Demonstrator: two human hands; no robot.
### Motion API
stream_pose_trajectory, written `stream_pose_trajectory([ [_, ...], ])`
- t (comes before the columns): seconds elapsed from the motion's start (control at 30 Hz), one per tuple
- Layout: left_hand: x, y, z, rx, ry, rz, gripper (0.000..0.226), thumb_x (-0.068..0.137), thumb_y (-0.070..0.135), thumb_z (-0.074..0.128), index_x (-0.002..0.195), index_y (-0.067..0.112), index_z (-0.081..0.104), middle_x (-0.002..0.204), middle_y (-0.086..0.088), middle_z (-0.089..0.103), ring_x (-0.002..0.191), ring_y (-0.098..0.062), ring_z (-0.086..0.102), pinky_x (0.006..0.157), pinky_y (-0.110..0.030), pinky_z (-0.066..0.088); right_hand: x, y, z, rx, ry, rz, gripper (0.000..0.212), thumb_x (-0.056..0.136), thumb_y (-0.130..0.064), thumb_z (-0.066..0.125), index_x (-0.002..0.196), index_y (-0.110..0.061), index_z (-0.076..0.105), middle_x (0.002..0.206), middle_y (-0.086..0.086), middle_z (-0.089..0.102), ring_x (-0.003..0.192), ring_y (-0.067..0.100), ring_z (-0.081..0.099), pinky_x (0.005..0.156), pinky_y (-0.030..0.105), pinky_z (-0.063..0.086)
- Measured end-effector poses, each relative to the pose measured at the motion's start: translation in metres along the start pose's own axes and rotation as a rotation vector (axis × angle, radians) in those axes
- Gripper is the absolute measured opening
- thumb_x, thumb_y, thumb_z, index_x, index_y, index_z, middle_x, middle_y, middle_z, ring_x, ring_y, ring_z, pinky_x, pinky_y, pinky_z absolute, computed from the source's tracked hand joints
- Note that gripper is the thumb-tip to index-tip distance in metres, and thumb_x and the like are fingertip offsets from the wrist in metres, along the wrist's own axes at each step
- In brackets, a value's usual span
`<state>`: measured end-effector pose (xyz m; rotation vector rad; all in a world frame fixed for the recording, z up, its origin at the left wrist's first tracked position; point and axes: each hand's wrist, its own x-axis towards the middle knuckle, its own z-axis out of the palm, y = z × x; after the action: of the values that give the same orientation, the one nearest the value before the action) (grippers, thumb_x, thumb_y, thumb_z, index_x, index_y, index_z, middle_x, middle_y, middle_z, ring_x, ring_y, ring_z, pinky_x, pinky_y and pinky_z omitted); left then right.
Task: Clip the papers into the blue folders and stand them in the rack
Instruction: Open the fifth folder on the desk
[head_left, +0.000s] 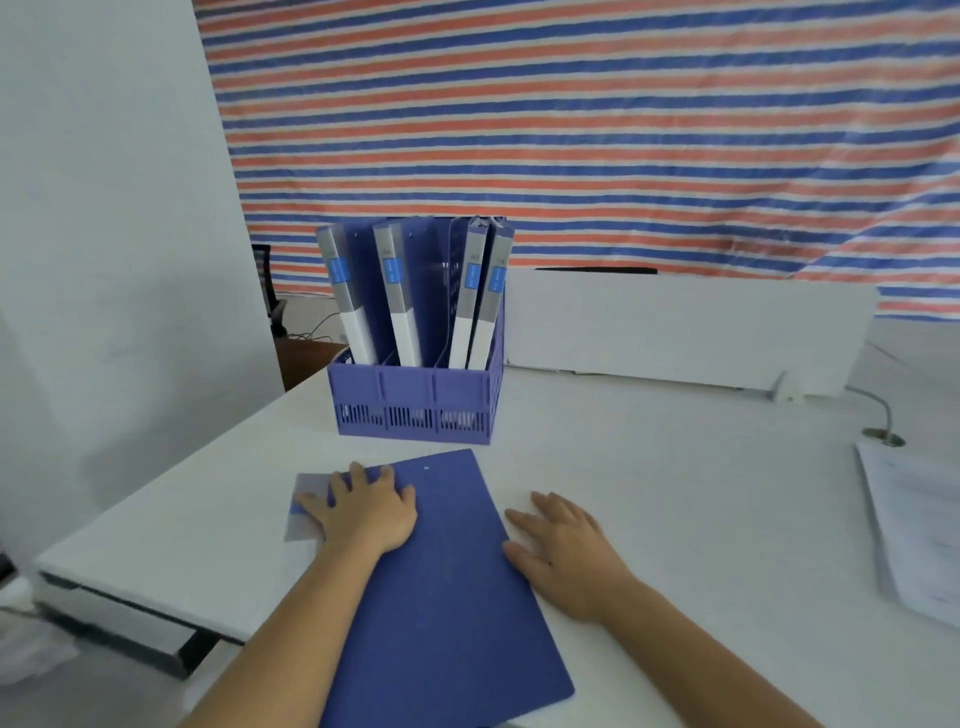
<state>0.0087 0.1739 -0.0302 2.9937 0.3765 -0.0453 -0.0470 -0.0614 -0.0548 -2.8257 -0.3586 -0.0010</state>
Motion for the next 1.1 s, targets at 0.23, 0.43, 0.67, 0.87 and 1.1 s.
stream_pose_trajectory([
  [0.23, -0.027, 0.121, 0.024, -0.040, -0.070, 0.191, 0.058, 0.099, 0.045, 0.017, 0.153, 0.025, 0.009, 0.161, -0.011, -0.004, 0.146, -0.037, -0.006, 0.107, -0.070, -0.010, -0.050, 0.089, -0.026, -0.028, 0.031, 0.143, 0.046, 0.104, -0.041, 0.023, 0.148, -0.051, 0.023, 0.163, -0.002, 0.015, 0.151, 0.021, 0.004, 0.121, 0.036, 0.004],
  [0.43, -0.034, 0.206, 0.026, -0.382, -0.077, 0.385, 0.049, 0.090, 0.024, 0.041, 0.139, 0.019, 0.041, 0.137, -0.004, 0.050, 0.132, -0.024, 0.038, 0.115, -0.059, 0.001, -0.084, 0.142, -0.050, -0.074, 0.082, 0.398, 0.051, 0.098, -0.059, 0.020, 0.148, -0.050, 0.027, 0.163, -0.003, 0.016, 0.151, 0.020, 0.006, 0.121, 0.039, 0.005],
  [0.67, -0.035, 0.232, 0.014, -0.834, 0.005, 0.561, 0.028, 0.094, 0.026, 0.052, 0.120, 0.020, 0.061, 0.126, 0.003, 0.059, 0.116, -0.016, 0.056, 0.097, -0.030, 0.043, -0.084, 0.194, -0.064, -0.194, 0.135, 0.630, 0.060, 0.097, -0.059, 0.015, 0.153, -0.038, 0.021, 0.159, 0.009, 0.021, 0.149, 0.029, 0.004, 0.121, 0.045, 0.000],
  [0.87, -0.052, 0.212, 0.038, -0.672, 0.065, 0.798, 0.045, 0.082, 0.072, 0.041, 0.093, 0.035, 0.064, 0.103, 0.021, 0.061, 0.103, -0.005, 0.056, 0.091, -0.037, 0.049, -0.077, 0.203, -0.061, -0.121, 0.352, 0.679, 0.047, 0.100, -0.042, 0.025, 0.138, -0.028, 0.049, 0.131, 0.000, 0.052, 0.127, 0.021, 0.043, 0.114, 0.036, 0.024],
  [1.1, -0.086, 0.187, 0.023, -0.186, -0.280, 0.968, 0.120, 0.043, 0.094, 0.056, 0.147, 0.045, 0.022, 0.150, 0.030, -0.003, 0.142, 0.004, -0.019, 0.121, -0.035, 0.008, -0.078, 0.204, -0.062, -0.049, 0.476, 0.676, 0.036, 0.100, -0.026, 0.034, 0.123, -0.023, 0.062, 0.125, -0.004, 0.059, 0.112, 0.019, 0.055, 0.095, 0.028, 0.038],
])
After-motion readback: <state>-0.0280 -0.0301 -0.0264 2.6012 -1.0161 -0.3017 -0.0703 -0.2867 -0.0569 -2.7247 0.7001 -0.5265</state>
